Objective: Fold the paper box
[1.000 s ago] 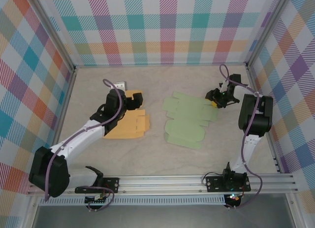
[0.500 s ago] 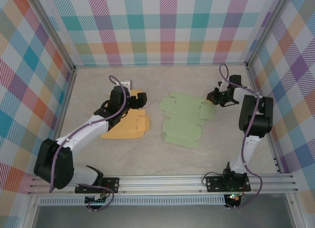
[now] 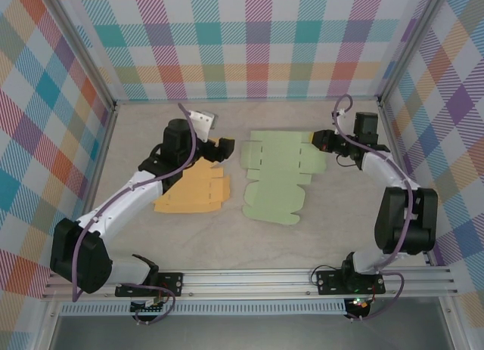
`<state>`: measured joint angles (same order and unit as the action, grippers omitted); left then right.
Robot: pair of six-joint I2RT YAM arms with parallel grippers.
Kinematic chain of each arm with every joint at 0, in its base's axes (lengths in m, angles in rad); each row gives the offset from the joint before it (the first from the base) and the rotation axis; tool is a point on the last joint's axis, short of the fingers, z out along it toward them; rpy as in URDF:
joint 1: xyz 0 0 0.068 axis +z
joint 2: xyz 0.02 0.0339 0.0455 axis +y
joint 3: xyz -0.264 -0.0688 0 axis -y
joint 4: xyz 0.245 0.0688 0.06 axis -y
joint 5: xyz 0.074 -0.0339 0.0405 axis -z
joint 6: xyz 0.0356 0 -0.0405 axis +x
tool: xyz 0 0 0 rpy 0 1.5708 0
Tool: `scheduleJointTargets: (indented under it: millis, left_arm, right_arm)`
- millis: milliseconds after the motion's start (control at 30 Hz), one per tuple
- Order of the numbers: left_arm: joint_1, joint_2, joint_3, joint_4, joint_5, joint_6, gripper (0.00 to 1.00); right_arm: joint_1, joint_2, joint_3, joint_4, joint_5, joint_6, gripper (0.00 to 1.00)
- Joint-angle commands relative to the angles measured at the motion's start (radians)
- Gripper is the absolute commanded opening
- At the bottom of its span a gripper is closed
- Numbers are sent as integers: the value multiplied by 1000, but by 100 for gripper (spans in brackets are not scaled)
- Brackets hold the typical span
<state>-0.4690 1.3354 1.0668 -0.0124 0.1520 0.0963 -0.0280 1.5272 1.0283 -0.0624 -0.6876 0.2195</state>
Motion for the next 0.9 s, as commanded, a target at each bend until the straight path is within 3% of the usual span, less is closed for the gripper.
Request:
scheduleJointTargets:
  millis: [0,400,700,867]
  left_arm:
    - [-3,36,88,-33,137,142,91]
    - [-3,244,316,-155,431,449,92]
    - [-3,370,488,-447,471,672,94]
    - [-1,409,551,-555,483,732,91]
  right_arm:
    - [23,-78,-35,68,-51,-75,0]
    - [100,-236,-64,74,-152,-133,0]
    - [138,-285,-63,68,-177,-169,0]
    - [157,-285,-63,64,-179,-180,0]
